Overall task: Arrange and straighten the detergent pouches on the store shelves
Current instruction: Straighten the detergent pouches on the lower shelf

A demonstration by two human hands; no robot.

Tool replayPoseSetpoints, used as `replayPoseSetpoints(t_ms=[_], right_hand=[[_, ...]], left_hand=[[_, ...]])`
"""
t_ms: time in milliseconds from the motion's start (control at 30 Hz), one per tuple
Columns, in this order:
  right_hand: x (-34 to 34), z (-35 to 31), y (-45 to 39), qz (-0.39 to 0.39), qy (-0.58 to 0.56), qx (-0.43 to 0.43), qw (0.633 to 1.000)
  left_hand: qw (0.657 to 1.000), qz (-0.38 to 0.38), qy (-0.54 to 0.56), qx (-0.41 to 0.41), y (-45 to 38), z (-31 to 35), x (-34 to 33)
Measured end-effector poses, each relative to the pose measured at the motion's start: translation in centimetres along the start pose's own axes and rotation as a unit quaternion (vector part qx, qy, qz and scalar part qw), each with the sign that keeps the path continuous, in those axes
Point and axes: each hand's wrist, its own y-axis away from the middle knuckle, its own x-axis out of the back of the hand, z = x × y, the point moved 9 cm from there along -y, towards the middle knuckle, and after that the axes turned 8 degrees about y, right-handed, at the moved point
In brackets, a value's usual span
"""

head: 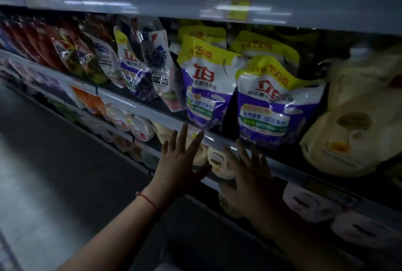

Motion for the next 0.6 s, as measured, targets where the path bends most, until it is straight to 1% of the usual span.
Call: replayPoseSetpoints(t_ms=[100,133,200,233,300,400,533,600], right_hand=[[-1.1,-1.4,-2.5,-0.041,-0.011,-0.015,0.999],[-1.0,-2.1,-3.5,-0.032,-0.012,-0.018,0.999],[-0.3,-3.5,-5.7,0.013,-0.016,-0.035,0.999],[-0.3,-4.3,-6.9,0.010,-0.011,-0.046,0.999],[-1.0,-6.1,-8.9,-0.025,0.000,-0.066,0.998],[-1.8,-9.0,-11.6,-0.036,-0.002,-0.082,0.996],[-3.5,-12.1,-15.0,-0.060,-0.023,-0.108,0.992],[-3.6,-13.3,-16.7,-0.052,-0.067,-0.122,0.989]], left_hand=[[1.000,-0.008,0.011,0.009,-1.1,-3.2,0.3],[1.000,-0.012,0.011,0.007,-1.6,-4.4,0.3],[1.000,-0.003,0.016,-0.010,-3.0,-6.5,0.5],[1.000,0.002,0.021,-0.020,-3.7,-7.5,0.7],[0.999,0.008,0.034,-0.033,-5.4,-9.8,1.0],[0.997,0.023,0.045,-0.057,-7.8,-12.6,2.2],[0.997,-0.010,0.028,-0.078,-10.8,-15.6,2.8],[0.996,-0.016,0.028,-0.085,-11.9,-17.1,3.2]])
